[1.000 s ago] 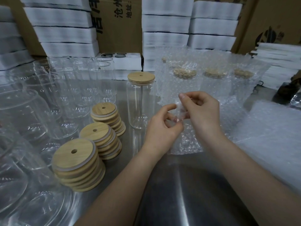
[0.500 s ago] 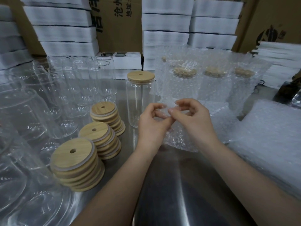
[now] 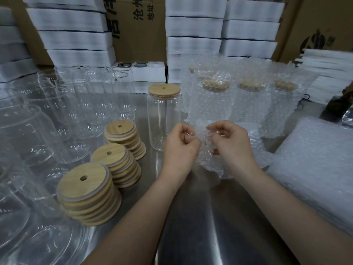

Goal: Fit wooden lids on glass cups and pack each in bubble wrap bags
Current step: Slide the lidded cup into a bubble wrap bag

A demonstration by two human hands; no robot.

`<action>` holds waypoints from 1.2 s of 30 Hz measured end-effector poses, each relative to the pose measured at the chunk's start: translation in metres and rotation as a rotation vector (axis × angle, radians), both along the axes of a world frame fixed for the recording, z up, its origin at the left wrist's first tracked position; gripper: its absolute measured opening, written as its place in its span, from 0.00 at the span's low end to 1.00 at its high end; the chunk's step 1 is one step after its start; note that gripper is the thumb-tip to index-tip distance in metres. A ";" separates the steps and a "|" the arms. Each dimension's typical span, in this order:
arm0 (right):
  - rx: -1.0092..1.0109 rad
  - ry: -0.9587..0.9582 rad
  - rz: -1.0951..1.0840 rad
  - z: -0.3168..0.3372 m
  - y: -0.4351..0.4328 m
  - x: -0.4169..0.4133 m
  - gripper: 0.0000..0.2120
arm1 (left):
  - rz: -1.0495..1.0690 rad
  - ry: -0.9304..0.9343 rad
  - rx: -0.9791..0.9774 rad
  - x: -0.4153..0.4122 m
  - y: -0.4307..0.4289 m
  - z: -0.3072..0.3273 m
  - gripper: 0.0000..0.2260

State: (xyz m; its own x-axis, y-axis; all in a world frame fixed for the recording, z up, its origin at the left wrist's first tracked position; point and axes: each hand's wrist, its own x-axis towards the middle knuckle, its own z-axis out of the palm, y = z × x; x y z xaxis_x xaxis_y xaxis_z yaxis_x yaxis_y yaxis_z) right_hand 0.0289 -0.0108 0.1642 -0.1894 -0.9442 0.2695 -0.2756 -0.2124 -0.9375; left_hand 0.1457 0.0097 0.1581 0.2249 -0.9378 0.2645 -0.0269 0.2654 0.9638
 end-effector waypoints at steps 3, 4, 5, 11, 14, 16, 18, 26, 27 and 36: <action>-0.125 0.151 -0.050 0.002 0.002 -0.002 0.20 | 0.125 -0.120 -0.052 0.004 0.000 -0.002 0.13; -0.163 0.209 -0.070 0.003 0.003 -0.002 0.21 | 0.162 -0.168 -0.076 0.005 0.000 -0.003 0.13; -0.196 0.266 -0.095 0.005 0.005 -0.003 0.21 | 0.197 -0.209 -0.093 0.006 0.001 -0.002 0.12; -0.320 0.447 -0.248 0.013 0.007 -0.011 0.16 | 0.339 -0.344 -0.066 0.005 0.004 0.000 0.05; -0.320 0.452 -0.268 0.016 0.005 -0.016 0.13 | 0.365 -0.427 -0.125 0.004 0.007 0.002 0.04; -0.310 0.425 -0.268 0.016 0.004 -0.016 0.11 | 0.355 -0.477 -0.180 0.001 0.008 0.001 0.06; -0.316 0.414 -0.260 0.017 0.004 -0.015 0.10 | 0.316 -0.516 -0.227 -0.002 0.009 0.000 0.12; -0.260 0.384 -0.239 0.019 0.004 -0.020 0.17 | 0.176 -0.778 -0.475 -0.004 0.015 0.008 0.14; -0.255 0.371 -0.234 0.020 0.004 -0.020 0.17 | 0.167 -0.807 -0.459 -0.004 0.014 0.008 0.13; -0.197 0.293 -0.100 0.024 0.007 -0.016 0.21 | 0.120 -0.764 0.021 -0.005 0.008 0.002 0.15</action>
